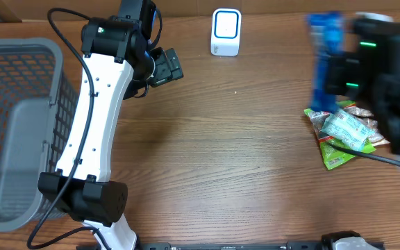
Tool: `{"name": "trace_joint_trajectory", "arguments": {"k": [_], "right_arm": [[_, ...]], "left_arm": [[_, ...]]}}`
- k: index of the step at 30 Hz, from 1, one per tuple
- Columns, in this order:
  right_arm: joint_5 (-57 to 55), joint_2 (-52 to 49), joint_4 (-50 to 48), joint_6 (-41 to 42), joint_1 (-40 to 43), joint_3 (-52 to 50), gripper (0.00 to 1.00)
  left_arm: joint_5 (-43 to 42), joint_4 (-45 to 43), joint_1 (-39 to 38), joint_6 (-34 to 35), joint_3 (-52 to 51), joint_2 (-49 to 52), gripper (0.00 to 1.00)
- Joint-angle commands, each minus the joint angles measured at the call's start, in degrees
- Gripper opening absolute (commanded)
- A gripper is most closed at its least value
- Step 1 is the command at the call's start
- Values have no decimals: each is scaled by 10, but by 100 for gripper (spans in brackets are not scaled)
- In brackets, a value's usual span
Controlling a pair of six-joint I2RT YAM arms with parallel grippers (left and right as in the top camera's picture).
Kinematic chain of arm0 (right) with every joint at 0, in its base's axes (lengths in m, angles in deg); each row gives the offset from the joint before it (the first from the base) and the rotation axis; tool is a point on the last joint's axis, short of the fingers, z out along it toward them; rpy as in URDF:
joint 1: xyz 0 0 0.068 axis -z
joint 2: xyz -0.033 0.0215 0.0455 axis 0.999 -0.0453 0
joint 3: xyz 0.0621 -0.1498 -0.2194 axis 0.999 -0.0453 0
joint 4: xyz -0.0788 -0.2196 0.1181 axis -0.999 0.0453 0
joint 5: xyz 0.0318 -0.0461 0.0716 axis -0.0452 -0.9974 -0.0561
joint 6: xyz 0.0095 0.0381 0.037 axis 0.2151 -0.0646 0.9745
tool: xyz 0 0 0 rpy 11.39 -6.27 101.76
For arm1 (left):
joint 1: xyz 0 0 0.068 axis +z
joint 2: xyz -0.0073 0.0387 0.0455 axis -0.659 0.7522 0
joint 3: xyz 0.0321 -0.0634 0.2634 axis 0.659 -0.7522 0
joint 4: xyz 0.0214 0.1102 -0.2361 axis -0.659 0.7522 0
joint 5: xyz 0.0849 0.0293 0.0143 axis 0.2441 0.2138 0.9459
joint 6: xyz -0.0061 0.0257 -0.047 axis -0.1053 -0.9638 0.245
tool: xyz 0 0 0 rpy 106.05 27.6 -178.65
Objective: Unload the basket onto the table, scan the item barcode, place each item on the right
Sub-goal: 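Carry the blue wrapper to the right pile and release it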
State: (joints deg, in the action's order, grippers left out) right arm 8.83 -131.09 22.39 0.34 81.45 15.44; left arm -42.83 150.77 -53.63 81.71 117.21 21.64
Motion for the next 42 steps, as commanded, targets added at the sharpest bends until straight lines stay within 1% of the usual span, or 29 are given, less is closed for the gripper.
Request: {"name": "trace_joint_trajectory", "arguments": {"k": [1, 2, 3, 4, 5, 7, 11, 12, 14, 16, 17, 18, 20, 21, 22, 23, 24, 25, 26, 27, 28, 31, 34, 35, 37, 42], "right_arm": [[119, -4, 41, 71, 135, 1, 4], [166, -17, 54, 55, 186, -9, 4], [200, -28, 59, 42, 216, -18, 4], [262, -52, 64, 14, 264, -40, 4], [292, -69, 65, -3, 285, -53, 4], [322, -107, 65, -25, 316, -83, 4], [321, -185, 45, -50, 331, -132, 4], [321, -205, 38, -61, 331, -141, 25], [316, -229, 31, -63, 332, -147, 37], [300, -245, 24, -63, 332, -147, 55], [292, -244, 23, -63, 332, -145, 62], [292, -242, 24, -63, 335, -139, 65], [294, -235, 31, -63, 336, -128, 67], [294, -231, 38, -68, 336, -119, 67], [298, -225, 50, -81, 335, -108, 68], [304, -218, 63, -97, 330, -94, 68], [311, -207, 77, -117, 325, -78, 69], [313, -197, 89, -133, 318, -65, 70], [313, -188, 99, -142, 312, -53, 71], [313, -158, 120, -164, 292, -29, 78], [311, -143, 127, -172, 283, -19, 83], [290, -85, 139, -184, 245, 5, 90], [267, -11, 139, -184, 198, 9, 97], [267, 28, 139, -184, 171, 9, 100], [267, 83, 141, -179, 136, 9, 100], [268, 159, 163, -178, 121, 9, 100]], "left_arm": [[4, 0, -4, 3, -1, 6, 100], [4, 0, -4, 3, -1, 6, 100], [4, 0, -4, 3, -1, 6, 100], [4, 0, -4, 3, -1, 6, 100], [4, -1, -4, 3, -1, 6, 100], [4, -2, -4, 3, -1, 6, 100], [4, -2, -4, 3, -1, 6, 100], [6, -7, -4, 3, -1, 6, 100], [13, -12, -4, -7, -1, 7, 86], [12, -16, -3, -52, 6, 4, 62], [13, 0, -3, -79, 23, 4, 55], [22, 26, -3, -87, 54, 4, 55], [38, 58, -3, -87, 92, 4, 57], [49, 85, -3, -87, 129, 4, 61], [53, 103, -3, -85, 158, 4, 63], [43, 103, -3, -101, 180, -1, 75], [34, 103, -3, -102, 193, -10, 85], [33, 103, -3, -101, 201, -17, 88], [33, 103, -3, -100, 210, -25, 94], [34, 103, -3, -100, 221, -48, 100], [34, 103, -3, -100, 221, -59, 100], [34, 103, -3, -102, 221, -85, 100], [36, 103, -3, -103, 221, -98, 100], [35, 103, -3, -102, 221, -98, 100], [35, 103, -3, -102, 220, -94, 100], [35, 103, -3, -102, 220, -90, 100]]}}
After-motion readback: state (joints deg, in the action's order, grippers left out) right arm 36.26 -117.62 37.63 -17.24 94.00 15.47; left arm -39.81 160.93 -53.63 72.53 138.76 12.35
